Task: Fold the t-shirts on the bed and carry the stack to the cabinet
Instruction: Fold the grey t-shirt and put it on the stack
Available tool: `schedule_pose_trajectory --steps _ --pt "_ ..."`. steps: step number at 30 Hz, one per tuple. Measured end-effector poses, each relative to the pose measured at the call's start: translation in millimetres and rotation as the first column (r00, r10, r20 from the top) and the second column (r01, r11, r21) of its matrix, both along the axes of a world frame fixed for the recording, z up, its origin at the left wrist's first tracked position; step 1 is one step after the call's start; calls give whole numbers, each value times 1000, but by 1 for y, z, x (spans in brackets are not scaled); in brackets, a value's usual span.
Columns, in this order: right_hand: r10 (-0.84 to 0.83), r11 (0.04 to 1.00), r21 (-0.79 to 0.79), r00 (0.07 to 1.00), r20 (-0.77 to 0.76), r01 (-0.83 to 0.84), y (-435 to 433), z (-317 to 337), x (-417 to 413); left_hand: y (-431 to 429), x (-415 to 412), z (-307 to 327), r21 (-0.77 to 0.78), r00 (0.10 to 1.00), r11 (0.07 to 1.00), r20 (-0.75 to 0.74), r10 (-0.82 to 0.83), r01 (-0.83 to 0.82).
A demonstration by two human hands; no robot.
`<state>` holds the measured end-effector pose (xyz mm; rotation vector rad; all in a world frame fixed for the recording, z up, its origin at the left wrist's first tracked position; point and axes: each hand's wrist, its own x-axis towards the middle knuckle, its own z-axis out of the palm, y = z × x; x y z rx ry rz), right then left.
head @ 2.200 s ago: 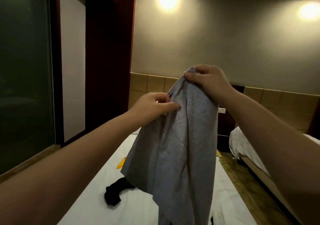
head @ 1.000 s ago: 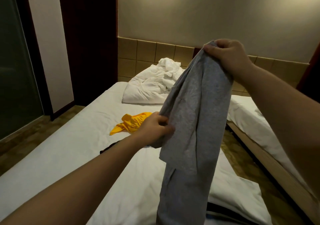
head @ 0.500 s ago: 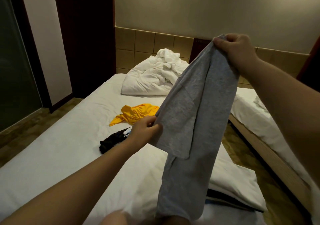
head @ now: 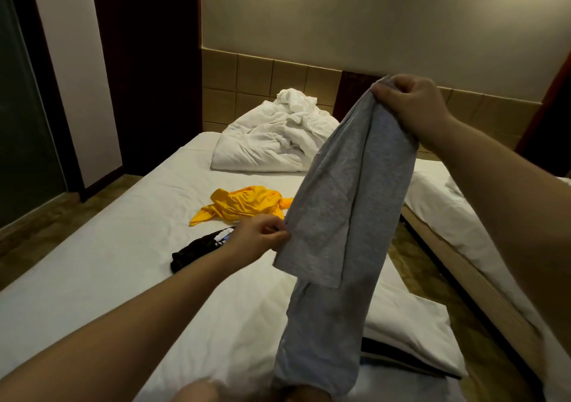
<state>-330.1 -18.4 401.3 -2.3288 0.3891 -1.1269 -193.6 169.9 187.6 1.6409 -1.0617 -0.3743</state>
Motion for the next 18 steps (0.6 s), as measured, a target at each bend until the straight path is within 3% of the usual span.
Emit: schedule_pose_trajectory --steps 6,18 --pt "-3 1000 -12 1000 1 3 -7 0 -6 -32 -15 -13 22 986 994 134 99 -102" --pt "-131 991 35 991 -8 131 -34 -8 -21 -37 -12 -10 -231 923 928 184 338 -294"
